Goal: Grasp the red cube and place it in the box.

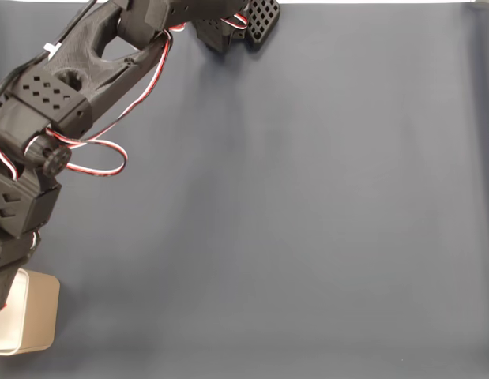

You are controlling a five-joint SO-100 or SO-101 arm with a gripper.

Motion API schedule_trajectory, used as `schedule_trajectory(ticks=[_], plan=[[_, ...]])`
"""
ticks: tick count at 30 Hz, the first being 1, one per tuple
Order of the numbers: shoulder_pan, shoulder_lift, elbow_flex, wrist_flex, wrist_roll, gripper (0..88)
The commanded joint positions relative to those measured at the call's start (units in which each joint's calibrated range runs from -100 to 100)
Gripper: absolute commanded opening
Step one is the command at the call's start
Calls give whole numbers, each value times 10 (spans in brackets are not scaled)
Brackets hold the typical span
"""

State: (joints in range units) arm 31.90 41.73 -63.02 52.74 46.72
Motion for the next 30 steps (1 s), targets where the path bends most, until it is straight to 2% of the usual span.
schedule_trajectory(ticks=[1,20,23,30], plan=[[10,-8,-31,-13,0,0],[8,-5,-29,-16,0,7],[8,-5,-29,-23,-8,77],[6,-6,-25,-34,-20,346]])
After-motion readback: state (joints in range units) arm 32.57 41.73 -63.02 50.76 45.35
